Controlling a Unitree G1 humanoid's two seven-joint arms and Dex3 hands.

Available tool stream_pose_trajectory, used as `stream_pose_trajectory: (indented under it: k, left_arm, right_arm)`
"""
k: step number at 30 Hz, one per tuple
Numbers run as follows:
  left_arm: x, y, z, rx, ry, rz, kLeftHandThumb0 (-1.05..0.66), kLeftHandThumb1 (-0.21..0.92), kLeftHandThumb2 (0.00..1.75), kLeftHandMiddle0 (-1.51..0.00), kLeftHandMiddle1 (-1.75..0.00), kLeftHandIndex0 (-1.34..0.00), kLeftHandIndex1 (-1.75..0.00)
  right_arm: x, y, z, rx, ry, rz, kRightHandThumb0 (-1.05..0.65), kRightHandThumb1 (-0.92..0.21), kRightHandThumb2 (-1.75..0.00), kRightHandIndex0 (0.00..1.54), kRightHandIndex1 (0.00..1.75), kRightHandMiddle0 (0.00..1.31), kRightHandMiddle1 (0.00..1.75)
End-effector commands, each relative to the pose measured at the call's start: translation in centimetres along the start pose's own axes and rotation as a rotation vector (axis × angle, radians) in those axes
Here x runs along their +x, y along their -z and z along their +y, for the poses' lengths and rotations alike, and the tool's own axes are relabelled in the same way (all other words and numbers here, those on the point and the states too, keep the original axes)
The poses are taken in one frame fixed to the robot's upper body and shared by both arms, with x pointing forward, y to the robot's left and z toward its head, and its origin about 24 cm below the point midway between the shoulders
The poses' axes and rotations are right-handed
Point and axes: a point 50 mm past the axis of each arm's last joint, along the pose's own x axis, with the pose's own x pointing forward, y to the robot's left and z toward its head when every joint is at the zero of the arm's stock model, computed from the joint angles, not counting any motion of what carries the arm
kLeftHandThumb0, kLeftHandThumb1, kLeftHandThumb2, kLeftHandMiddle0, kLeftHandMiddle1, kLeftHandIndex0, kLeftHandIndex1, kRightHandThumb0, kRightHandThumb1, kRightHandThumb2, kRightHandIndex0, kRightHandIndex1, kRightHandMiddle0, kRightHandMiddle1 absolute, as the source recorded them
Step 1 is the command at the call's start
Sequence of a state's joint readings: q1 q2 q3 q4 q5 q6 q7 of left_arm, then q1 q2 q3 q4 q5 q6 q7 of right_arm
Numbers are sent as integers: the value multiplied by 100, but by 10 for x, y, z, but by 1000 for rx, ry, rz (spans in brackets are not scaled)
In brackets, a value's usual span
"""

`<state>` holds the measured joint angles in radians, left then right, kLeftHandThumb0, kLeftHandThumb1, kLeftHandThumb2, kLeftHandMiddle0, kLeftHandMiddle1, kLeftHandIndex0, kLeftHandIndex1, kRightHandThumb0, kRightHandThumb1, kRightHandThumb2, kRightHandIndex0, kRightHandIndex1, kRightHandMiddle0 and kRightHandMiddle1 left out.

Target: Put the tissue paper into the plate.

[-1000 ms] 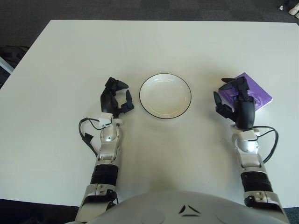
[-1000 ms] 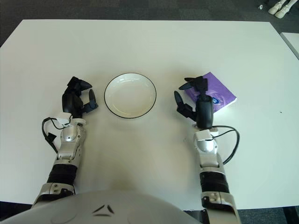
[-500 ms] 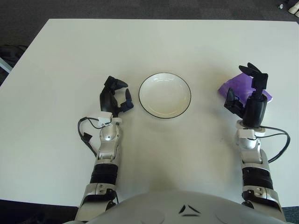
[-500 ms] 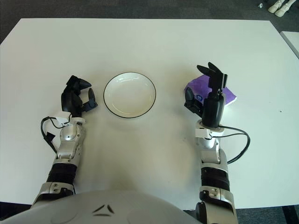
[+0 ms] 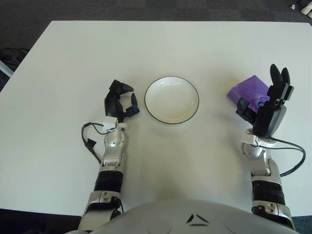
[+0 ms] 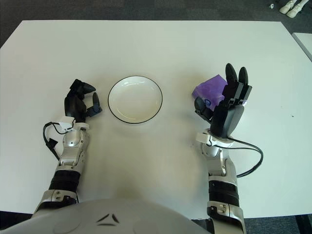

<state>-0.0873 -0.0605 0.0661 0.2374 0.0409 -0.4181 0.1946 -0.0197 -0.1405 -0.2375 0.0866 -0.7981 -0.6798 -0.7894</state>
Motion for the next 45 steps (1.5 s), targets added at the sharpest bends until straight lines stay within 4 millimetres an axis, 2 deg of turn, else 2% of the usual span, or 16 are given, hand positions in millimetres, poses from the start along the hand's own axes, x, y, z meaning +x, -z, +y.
stream_pose_trajectory:
  k: [1,25,26,27,28,29,31,36,42,45]
  left_arm:
    - [-35,41,14,67,-21,222,-46,37,126,-95,-175,-56,-175]
    - [-36,40,12,65,-27,226,-46,36,127,-93,-175,-57,-175]
    - [-36,40,12,65,-27,225,-46,36,127,-94,-175,-57,-175]
    - [-36,40,12,65,-27,225,-46,36,127,-94,-175,-57,-175]
    - [-36,40,12,65,-28,225,-46,36,127,-94,-175,-57,-175]
    - [-36,40,12,64,-28,225,-46,36,127,-94,-175,-57,-175]
    - [-36,40,12,62,-33,226,-46,36,127,-94,-175,-57,-175]
    - [-36,40,12,58,-39,227,-47,35,128,-94,-175,-58,-175]
    - [-36,40,12,56,-43,225,-47,35,129,-94,-175,-59,-175]
    - [-36,40,12,58,-44,225,-47,35,129,-94,-175,-58,-175]
  right_arm:
    - [0,0,-4,-10,10,-9,-105,-92,-97,0,28,0,42]
    - [0,1,-7,-13,12,-10,-105,-92,-97,0,28,0,42]
    - [12,11,-60,-236,-138,-12,-105,-92,-97,0,28,0,42]
    - [23,9,-95,-389,-264,-16,-105,-87,-90,0,22,0,33]
    - [40,5,-101,-473,-377,-16,-105,-82,-76,0,14,0,21]
    - [50,2,-101,-512,-439,-9,-105,-79,-67,0,9,0,14]
    - [69,8,-85,-477,-488,3,-105,-76,-59,0,5,0,7]
    - [88,15,-75,-421,-562,29,-105,-72,-51,0,1,0,1]
    - [89,15,-76,-400,-646,62,-105,-71,-49,0,0,0,0]
    - [85,23,-78,-414,-698,75,-105,-74,-50,0,0,0,0]
